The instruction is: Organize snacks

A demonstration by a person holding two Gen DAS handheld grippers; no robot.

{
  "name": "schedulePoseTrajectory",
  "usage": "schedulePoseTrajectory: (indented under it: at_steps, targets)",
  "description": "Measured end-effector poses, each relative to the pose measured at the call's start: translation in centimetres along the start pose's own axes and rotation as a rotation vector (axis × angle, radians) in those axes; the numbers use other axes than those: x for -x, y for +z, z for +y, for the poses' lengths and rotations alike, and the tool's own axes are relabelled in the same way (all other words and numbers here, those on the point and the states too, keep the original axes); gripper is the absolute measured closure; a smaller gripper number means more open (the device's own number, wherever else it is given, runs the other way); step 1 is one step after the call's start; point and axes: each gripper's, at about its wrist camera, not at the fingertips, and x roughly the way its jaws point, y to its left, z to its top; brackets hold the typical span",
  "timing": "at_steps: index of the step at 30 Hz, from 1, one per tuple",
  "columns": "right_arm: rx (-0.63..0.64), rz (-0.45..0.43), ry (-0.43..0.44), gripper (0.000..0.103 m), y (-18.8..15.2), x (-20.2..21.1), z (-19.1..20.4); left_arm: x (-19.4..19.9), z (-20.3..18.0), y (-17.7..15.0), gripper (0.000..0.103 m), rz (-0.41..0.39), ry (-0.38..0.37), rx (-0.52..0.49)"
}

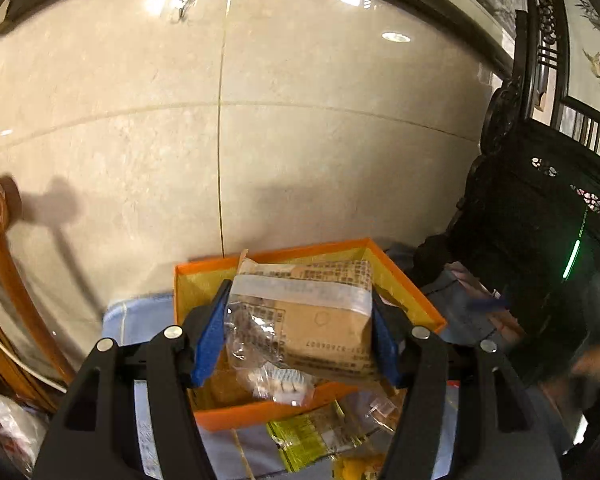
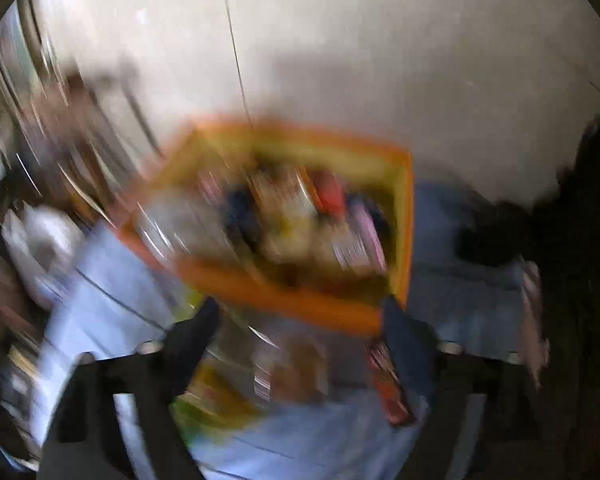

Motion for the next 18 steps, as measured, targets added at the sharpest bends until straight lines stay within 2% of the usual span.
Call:
schedulePoseTrajectory:
  at_steps: [3, 5, 6, 8, 9, 11, 13, 16, 17, 18]
  targets:
    - [0.058, 0.052, -0.099, 0.015, -4.8, -5.8, 0.9, -0.7, 0.7, -2.4, 0.042, 0.043, 0.008, 0.017]
    - [0.041, 0.074, -0.108, 0.015, -6.5, -8.7, 0.9, -0.8, 0.9, -3.6, 0.042, 0.07, 0.016, 0.025]
    - [0.023, 0.087, -0.106, 0.011, -7.0, -9.7, 0.9, -0.9, 1.0, -4.2, 0.042, 0.084, 0.023, 0.029]
    - [-0.027, 0.058, -0.111, 0.003, -6.9, -10.5, 0.4, -0.9, 1.1, -5.0, 0.042, 0.102, 0.033, 0.032]
    - [-0.051, 0.057, -0.094, 0.004, -6.8, -10.9, 0.2, -0.9, 1.2, -5.4, 0.042, 0.112, 0.039, 0.035]
    - [-0.117, 0.09, -0.015, 0.004, -6.5, -11.7, 0.0, -0.8, 1.3, -5.8, 0.042, 0.121, 0.044, 0.042]
    - [-0.083, 0.126, -0.007, 0.004, -6.5, -12.1, 0.9, -0.5, 1.6, -6.0, 0.042, 0.123, 0.044, 0.052]
    - [0.042, 0.13, -0.069, 0.004, -7.1, -12.4, 3.1, -0.3, 1.7, -6.0, 0.042, 0.12, 0.045, 0.058]
    - [0.054, 0.168, -0.068, 0.006, -7.5, -13.2, 3.5, -0.3, 1.7, -6.1, 0.042, 0.122, 0.045, 0.06]
    - [0.054, 0.142, -0.065, 0.02, -7.6, -12.9, 3.6, -0.2, 1.8, -6.2, 0.042, 0.122, 0.047, 0.063]
